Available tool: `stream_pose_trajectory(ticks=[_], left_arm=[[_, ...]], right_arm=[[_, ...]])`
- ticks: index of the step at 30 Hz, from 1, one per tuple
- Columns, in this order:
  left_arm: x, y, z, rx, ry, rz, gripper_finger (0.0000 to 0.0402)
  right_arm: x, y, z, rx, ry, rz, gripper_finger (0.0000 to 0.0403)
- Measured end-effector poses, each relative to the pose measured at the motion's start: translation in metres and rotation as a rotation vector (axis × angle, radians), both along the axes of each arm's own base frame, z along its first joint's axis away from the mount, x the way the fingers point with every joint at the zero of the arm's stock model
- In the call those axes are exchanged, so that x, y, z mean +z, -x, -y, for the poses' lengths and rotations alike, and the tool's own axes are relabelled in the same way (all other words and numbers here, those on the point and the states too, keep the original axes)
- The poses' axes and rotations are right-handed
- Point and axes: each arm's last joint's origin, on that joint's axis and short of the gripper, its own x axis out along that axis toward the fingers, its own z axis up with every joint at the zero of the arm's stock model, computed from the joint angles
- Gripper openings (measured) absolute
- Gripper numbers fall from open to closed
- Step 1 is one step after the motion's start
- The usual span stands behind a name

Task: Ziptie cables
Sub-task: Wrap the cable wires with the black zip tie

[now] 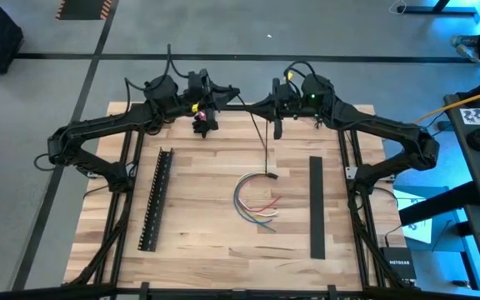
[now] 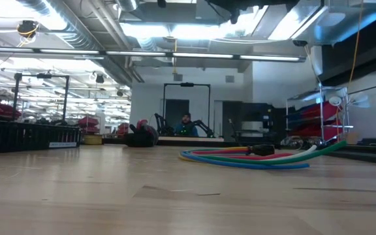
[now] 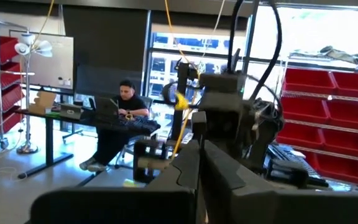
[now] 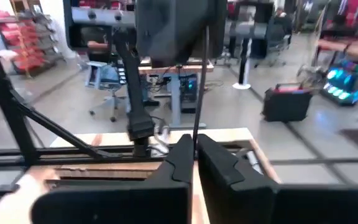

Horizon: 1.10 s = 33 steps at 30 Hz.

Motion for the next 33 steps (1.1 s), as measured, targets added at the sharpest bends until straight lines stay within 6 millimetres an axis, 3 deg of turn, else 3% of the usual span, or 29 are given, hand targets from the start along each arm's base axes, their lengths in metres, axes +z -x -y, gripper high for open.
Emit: stream_pose_trajectory(ticks=[5,8,11,16,20,27,33], left_arm=[[0.000,0.000,0.000,-0.006,0.023,0.007,0.0002],[-0.001,0.000,0.000,-0.012,0.055,0.003,0.0002],[-0.002,0.000,-0.002,-0.024,0.128,0.015,0.0002],[0.001,0.003,-0.004,-0.048,0.260,0.064,0.0002],[0.005,0.006,-0.003,-0.091,0.355,0.116,0.0002],[0.009,0.007,-0.003,-0.144,0.431,0.168,0.0001],[0.008,0.007,-0.005,-0.151,0.453,0.168,0.0001]], right_arm=[[0.042,0.017,-0.002,-0.039,0.211,-0.012,0.0074],[0.064,0.028,-0.004,-0.121,0.391,-0.124,0.0108],[0.074,0.040,-0.007,-0.134,0.605,-0.268,0.0127],[0.060,0.045,-0.013,0.032,0.891,-0.445,0.0129],[0.046,0.033,-0.024,0.164,1.071,-0.481,0.0120],[0.032,0.007,-0.048,0.250,1.344,-0.405,0.0115],[0.034,-0.005,-0.064,0.248,1.413,-0.325,0.0114]])
